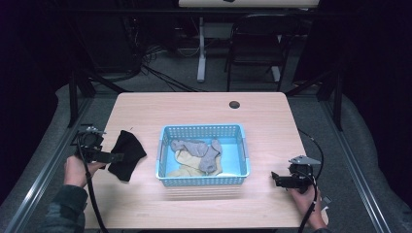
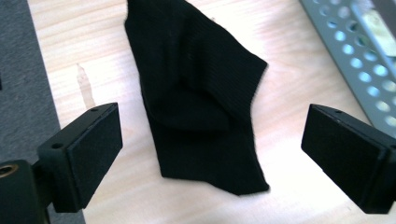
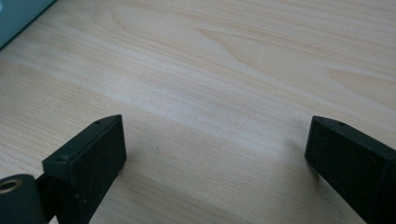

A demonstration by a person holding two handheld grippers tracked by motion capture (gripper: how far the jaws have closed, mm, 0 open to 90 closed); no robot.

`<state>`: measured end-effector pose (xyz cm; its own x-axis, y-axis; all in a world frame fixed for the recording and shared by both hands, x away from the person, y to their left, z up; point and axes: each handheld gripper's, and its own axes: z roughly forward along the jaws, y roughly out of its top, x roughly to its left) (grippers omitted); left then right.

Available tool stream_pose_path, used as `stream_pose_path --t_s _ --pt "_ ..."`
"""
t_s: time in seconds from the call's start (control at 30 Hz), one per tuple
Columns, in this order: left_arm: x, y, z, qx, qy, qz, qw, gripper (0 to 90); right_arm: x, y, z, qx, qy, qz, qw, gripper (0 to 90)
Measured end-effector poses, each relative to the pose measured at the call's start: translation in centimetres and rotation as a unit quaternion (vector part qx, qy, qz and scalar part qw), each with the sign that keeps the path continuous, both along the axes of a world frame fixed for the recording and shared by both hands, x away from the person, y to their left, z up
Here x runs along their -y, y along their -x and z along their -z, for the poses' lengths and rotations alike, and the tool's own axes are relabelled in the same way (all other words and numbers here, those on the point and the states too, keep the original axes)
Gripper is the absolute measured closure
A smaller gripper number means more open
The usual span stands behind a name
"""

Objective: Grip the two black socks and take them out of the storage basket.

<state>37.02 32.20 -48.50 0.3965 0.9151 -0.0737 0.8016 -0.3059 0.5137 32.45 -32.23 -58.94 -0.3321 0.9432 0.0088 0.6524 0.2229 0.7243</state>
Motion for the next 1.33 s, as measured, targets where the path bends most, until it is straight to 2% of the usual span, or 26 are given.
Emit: stream_pose_path --t_s 0.03,0.33,0.67,0.9,0.93,1.17,1.33 --pt "0.0 0.0 0.0 0.0 0.0 0.0 1.0 4.3 0.0 0.0 0.0 0.0 0.0 0.0 1.0 4.7" --pt "-0.1 2.9 0.6 0.004 0.006 0.004 1.0 0.9 0.0 0.0 0.0 0.0 0.0 0.0 1.0 4.7" --pt "-0.2 5.1 2.7 -0.004 0.022 0.006 0.9997 0.0 0.0 0.0 0.0 0.0 0.0 0.0 1.0 4.7" --pt "-0.3 5.9 4.1 0.002 0.036 -0.008 0.9993 0.0 0.0 0.0 0.0 0.0 0.0 0.0 1.0 4.7" --pt "-0.3 5.8 4.5 -0.007 0.036 -0.007 0.9993 0.0 0.0 0.0 0.0 0.0 0.0 0.001 1.0 4.8" --pt "-0.4 5.8 4.7 -0.005 0.039 -0.007 0.9992 0.0 0.0 0.1 0.0 0.0 0.001 0.002 1.0 4.9" --pt "-0.3 5.7 4.4 0.005 0.038 -0.006 0.9992 0.0 0.0 0.1 -0.1 -0.002 0.003 0.0 1.0 4.9"
